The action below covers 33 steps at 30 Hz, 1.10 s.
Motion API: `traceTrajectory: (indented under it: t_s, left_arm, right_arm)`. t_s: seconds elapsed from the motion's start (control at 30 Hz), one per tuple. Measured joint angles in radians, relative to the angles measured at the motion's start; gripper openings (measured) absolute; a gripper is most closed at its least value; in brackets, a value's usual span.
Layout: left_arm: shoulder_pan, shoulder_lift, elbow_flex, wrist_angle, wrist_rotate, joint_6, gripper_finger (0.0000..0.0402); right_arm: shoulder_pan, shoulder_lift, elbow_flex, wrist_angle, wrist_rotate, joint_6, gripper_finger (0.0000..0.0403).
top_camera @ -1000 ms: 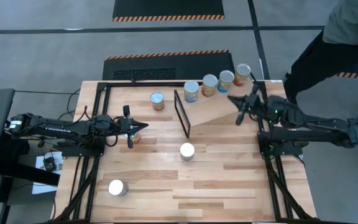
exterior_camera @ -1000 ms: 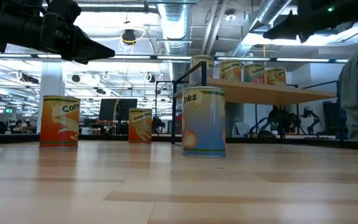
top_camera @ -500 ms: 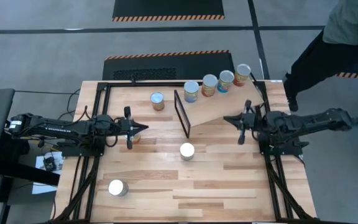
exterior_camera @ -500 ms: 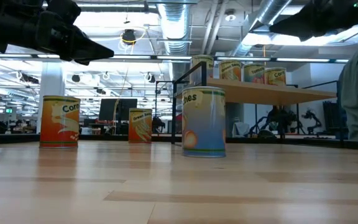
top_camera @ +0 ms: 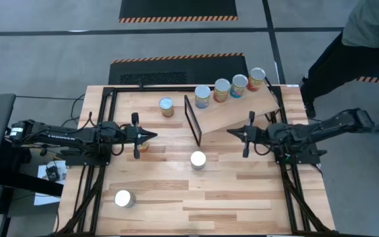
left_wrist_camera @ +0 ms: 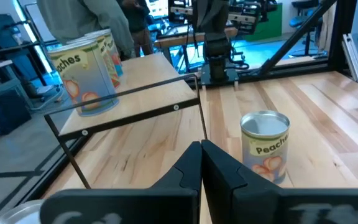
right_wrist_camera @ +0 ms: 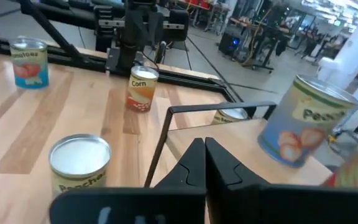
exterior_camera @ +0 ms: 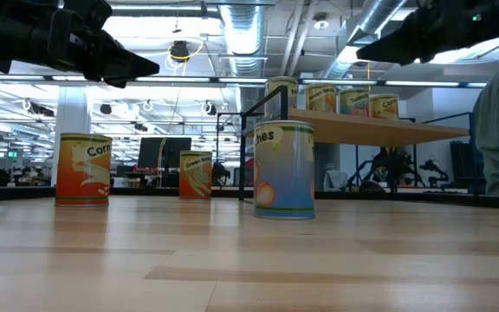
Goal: Pick and place cans onto a shelf
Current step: Put the canned corn aligned with the other canned corn on the shelf
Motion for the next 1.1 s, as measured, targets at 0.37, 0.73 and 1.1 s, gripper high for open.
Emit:
traceTrajectory:
  t_s: [0.37, 0.73, 1.1]
  left_arm:
    - [0.000, 0.000, 0.000, -0.003, 0.000, 0.005, 0.0000]
    - [0.000, 0.000, 0.000, -0.003, -0.027, -0.006, 0.0000]
    - [0.000, 0.000, 0.000, -0.003, -0.027, -0.017, 0.0000]
  right_arm:
    - [-0.187, 0.040, -0.228, 0.479, -0.245, -0.033, 0.0009]
    - [-0.206, -0.075, -0.277, 0.413, -0.262, 0.006, 0.0032]
    - [-0.210, -0.069, -0.276, 0.328, -0.260, -0.015, 0.0028]
